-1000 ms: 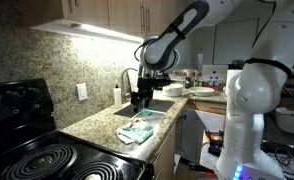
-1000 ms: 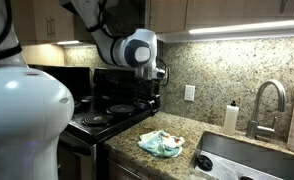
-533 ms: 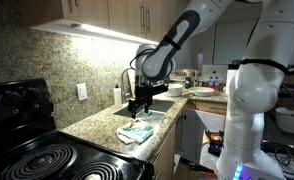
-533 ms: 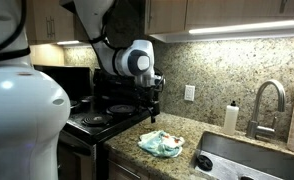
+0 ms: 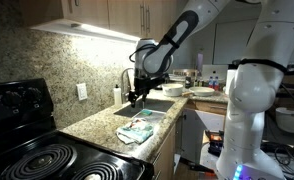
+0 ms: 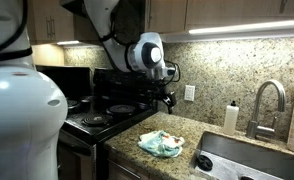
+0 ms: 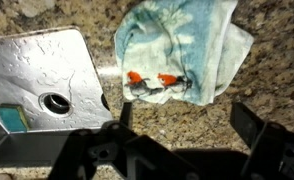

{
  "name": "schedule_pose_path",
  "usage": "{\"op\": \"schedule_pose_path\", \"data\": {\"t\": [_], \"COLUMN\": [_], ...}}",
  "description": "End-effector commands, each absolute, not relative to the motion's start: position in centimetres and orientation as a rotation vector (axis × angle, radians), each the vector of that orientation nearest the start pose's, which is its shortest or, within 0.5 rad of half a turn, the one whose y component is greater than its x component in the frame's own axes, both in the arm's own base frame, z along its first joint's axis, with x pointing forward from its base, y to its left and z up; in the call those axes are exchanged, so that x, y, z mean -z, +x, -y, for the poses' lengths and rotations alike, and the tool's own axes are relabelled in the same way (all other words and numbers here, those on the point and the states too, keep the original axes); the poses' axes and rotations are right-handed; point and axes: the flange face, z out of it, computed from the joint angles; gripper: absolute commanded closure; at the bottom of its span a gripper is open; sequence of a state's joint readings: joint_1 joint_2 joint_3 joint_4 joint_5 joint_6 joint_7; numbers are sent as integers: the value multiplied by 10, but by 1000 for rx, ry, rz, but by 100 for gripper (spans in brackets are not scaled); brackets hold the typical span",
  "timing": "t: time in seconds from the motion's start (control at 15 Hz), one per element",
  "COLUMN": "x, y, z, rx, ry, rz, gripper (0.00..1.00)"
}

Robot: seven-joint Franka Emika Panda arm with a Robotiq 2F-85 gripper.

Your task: Wipe the counter with the cloth

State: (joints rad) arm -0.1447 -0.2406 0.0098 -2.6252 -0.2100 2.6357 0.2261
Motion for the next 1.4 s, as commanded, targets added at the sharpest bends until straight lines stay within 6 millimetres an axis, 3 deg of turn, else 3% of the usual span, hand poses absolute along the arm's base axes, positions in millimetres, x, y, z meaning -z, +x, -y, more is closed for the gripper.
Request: {"op": "schedule_pose_path", "data": {"t": [0.0,0.33,0.53,0.8,1.33], "x": [-344,-305,-283,-268,-233], "y": [459,474,479,482,483], "z": [75,73,82,95,84], "rx": [444,265,191,142,28], "ry": [-3171,-3033,-3036,-3048,-3044], "rz": [-150,6,-13,-59,-29], "gripper": [0,0,0,0,0]}}
